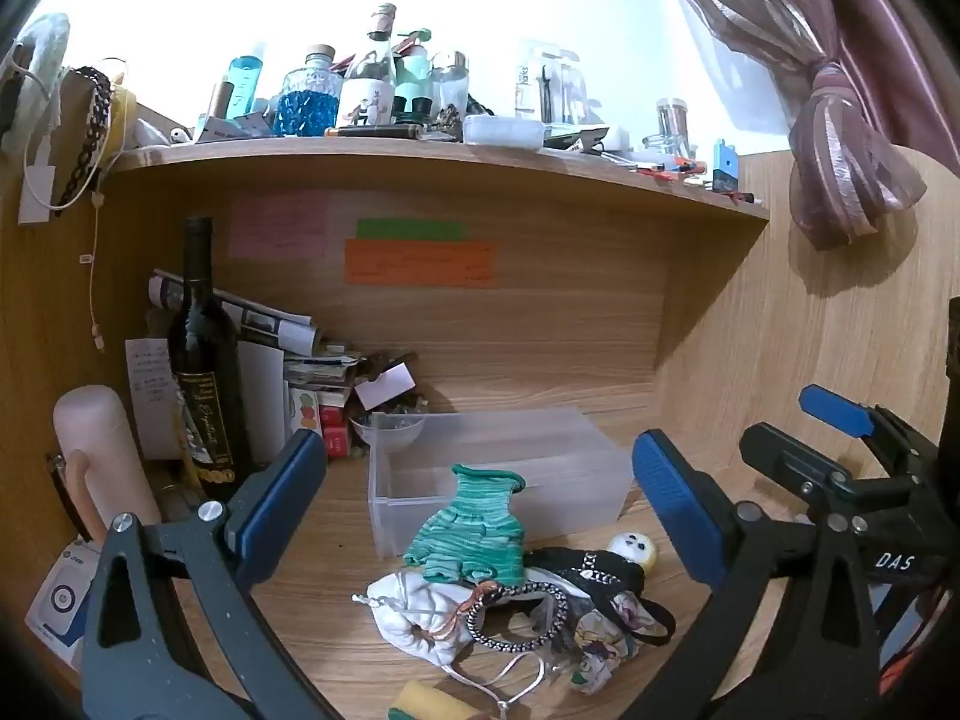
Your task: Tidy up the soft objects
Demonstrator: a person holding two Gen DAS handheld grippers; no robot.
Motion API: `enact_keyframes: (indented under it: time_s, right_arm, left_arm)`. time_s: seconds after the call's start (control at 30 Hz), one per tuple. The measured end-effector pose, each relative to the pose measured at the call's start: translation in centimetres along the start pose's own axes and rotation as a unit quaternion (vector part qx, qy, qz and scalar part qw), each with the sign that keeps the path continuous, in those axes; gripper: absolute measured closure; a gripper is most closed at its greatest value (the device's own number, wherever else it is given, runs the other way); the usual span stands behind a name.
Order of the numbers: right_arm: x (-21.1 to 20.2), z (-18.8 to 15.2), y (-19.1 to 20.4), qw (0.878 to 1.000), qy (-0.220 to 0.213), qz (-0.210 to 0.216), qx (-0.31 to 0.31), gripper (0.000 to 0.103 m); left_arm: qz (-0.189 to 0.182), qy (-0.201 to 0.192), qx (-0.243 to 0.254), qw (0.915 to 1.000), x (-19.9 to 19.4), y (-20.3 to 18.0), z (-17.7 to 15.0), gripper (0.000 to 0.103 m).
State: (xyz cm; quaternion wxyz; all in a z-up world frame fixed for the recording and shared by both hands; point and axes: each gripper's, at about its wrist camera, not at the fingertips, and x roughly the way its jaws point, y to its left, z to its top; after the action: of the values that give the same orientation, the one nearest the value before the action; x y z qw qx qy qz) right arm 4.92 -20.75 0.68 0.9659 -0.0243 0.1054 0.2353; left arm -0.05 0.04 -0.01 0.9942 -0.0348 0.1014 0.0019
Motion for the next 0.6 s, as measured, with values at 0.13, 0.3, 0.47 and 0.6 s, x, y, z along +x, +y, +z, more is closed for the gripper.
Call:
enact_keyframes:
  time_s: [0.13, 0.3, 0.47, 0.6]
  right_arm:
    - [0.00, 0.06, 0.01, 1.000, 0.003, 0.003, 0.001, 0.000]
    - [0.02, 0.10, -0.13, 1.000, 0.000, 0.005, 0.005, 0.000]
    - [0.34, -0.02, -0.08, 1.000, 0.002, 0.003, 0.005, 0.000]
    - [0.09, -0.11, -0.36, 1.000, 0.002, 0.005, 0.014, 0.000]
  left_arm:
    - [0.003, 0.001, 0.003, 1.0000, -0.02, -0.02, -0.03, 0.000]
    - [0.000, -0.001, 0.001, 1.0000, -0.01, -0.07, -0.14, 0.000]
    - [-0.004, 0.001, -0.003, 1.0000, 0.12, 0.05, -0.18, 0.000]
    - [-0.006, 0.002, -0.002, 1.0000, 0.13, 0.24, 0.17, 0.000]
